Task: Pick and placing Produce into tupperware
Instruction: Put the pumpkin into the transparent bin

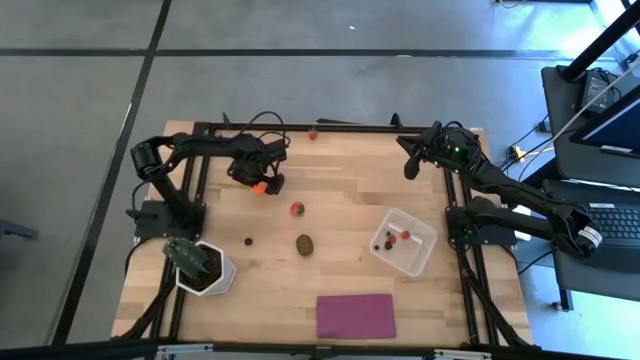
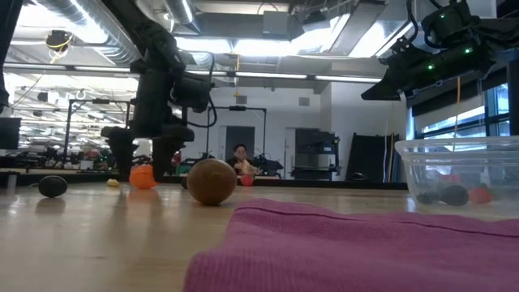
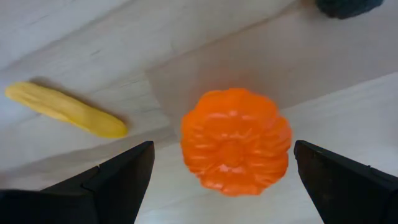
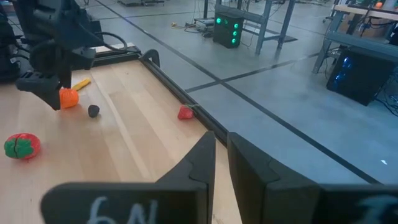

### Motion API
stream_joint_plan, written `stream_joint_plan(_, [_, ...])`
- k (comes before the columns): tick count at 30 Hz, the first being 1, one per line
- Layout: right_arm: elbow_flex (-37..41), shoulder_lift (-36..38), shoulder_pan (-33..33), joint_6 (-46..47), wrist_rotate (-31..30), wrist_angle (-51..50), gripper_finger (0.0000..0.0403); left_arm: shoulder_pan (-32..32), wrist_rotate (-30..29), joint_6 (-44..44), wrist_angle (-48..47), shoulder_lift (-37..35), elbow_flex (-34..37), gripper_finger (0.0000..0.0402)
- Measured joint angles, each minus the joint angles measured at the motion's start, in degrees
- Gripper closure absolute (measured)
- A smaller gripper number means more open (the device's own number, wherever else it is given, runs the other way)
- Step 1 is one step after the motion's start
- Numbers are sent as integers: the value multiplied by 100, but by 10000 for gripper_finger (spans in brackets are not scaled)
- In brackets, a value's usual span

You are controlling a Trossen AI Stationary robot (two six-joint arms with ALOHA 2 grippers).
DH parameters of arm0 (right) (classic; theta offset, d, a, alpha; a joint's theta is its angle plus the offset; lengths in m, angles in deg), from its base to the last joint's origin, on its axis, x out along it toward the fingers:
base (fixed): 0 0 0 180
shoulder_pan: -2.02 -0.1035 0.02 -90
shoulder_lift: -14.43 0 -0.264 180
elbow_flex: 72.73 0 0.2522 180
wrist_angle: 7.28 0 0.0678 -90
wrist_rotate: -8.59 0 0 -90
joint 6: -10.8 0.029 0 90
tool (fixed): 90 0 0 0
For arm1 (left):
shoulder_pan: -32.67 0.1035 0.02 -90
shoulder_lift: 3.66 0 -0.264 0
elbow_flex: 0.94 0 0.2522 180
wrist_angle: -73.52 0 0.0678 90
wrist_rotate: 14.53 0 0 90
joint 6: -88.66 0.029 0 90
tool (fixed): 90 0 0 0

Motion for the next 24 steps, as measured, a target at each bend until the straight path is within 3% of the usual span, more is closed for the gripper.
stream_joint_plan(11, [0, 0, 0, -1, -1, -2, 357, -186, -2, -140, 346, 0, 45, 31])
stream_joint_plan(24, [0, 0, 0, -2, 0, -2, 357, -215, -411, -280, 346, 0, 45, 96])
